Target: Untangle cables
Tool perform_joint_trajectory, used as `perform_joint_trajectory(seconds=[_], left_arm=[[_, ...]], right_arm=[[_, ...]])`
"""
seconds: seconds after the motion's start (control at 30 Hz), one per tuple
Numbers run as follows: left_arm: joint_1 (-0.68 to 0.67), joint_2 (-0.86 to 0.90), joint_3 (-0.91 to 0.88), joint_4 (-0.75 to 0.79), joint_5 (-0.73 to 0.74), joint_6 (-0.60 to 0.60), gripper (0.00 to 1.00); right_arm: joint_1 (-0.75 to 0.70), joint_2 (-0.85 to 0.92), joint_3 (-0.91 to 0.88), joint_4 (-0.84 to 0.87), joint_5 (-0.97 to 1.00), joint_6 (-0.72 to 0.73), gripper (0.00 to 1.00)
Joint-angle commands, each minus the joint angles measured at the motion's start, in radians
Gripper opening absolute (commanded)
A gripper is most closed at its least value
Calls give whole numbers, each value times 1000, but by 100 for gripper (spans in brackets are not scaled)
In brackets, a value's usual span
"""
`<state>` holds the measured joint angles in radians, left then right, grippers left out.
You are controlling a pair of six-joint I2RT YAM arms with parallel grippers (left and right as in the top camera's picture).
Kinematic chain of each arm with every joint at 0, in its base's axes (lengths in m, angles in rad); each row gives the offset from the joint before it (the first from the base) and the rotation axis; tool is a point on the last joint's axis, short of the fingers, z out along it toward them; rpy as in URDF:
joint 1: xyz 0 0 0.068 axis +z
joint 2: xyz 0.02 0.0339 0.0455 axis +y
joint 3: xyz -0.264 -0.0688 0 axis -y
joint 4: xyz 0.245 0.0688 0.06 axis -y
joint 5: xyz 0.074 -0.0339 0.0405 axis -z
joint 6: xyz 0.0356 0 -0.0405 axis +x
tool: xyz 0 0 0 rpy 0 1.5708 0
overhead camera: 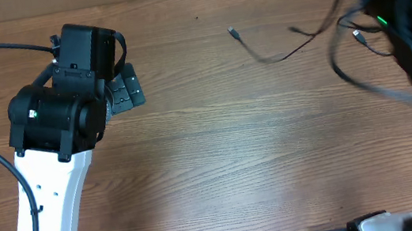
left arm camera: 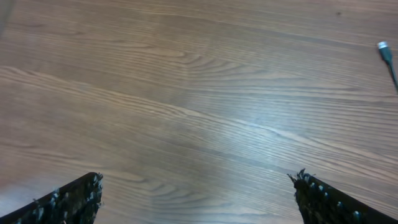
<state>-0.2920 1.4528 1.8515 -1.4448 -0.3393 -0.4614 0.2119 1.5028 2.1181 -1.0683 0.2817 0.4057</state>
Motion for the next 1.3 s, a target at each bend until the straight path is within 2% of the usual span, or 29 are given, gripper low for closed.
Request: perform_joint_trajectory(seconds=[0.0,0.27,0.47,0.63,0.87,1.1,1.27], left_arm=[[3,-21,-5,13,64,13,100],[3,-21,-5,29,140,13,100],[3,-21,-5,32,194,13,100],[3,-21,-4,36,225,13,100],[2,-21,-5,45,262,13,99],[-6,-21,-5,47,262,13,100],[-10,-21,-4,47,262,13,100]], right_arm=[[2,-77,11,-51,181,-41,4],[2,-254,11,-142,251,-41,4],[2,-307,11,-188,419,-41,4],[2,-334,11,-214,475,-41,4],[2,-337,11,-260,559,-41,4],[-2,-294,9,-326,755,-2,4],[-71,-237,9,-310,772,-2,4]])
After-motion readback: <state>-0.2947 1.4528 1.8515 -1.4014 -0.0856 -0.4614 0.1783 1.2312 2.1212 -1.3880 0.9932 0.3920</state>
